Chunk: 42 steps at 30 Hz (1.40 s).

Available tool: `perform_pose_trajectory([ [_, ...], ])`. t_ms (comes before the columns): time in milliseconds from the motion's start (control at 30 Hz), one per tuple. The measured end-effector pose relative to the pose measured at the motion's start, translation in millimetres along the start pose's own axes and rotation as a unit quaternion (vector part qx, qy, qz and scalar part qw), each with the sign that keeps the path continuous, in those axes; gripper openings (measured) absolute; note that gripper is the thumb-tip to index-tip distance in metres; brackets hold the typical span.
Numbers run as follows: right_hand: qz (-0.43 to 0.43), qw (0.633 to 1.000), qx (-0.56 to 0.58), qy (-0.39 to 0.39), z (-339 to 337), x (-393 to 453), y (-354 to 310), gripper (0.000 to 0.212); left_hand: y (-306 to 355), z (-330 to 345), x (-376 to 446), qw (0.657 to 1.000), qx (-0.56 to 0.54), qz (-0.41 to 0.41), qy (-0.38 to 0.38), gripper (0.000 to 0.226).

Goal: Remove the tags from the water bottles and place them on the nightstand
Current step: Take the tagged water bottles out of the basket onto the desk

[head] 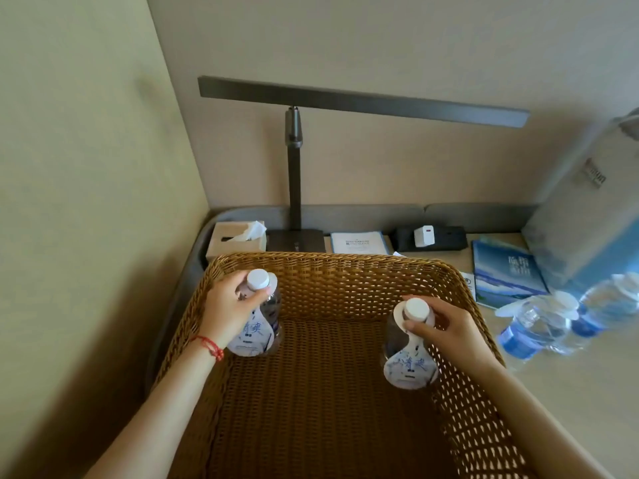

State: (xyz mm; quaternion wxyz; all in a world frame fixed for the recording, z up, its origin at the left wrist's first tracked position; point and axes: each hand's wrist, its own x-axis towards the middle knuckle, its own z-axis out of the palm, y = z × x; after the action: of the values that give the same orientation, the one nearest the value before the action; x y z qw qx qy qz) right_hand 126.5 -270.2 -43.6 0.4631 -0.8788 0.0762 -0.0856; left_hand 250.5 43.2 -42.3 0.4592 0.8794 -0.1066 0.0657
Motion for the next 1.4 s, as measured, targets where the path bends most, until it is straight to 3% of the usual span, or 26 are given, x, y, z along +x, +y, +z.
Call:
perform_pose_trajectory([
  [267, -0.044, 0.998, -0.024, 0.036, 9.9, 0.1, 1.5, 0.031, -7.3, 3.5, 2.8, 0.999, -0.010, 0.041, 0.018, 0.029],
  [633, -0.021, 0.995, 0.015, 0.092, 8.7, -2.1, -13.6, 0.026, 9.1, 4.7, -10.2, 0.994, -0.043, 0.095, 0.040, 0.024],
  [833, -0.081, 0.990, 0.029, 0.115, 11.8, -9.1, -48.7, 0.027, 30.0, -4.0, -22.1, 0.987, -0.083, 0.124, 0.051, 0.021],
  [1100, -0.185, 0.977, 0.082, 0.071, -7.6, -4.6, -94.4, 0.020, 69.6, -16.8, -48.9, 0.981, -0.094, 0.113, 0.127, 0.033],
  [1400, -0.270, 0.949, 0.164, -0.004, -49.5, 5.5, -108.7, 0.024, 140.3, -20.3, -99.7, 0.954, -0.087, 0.070, 0.279, 0.022],
])
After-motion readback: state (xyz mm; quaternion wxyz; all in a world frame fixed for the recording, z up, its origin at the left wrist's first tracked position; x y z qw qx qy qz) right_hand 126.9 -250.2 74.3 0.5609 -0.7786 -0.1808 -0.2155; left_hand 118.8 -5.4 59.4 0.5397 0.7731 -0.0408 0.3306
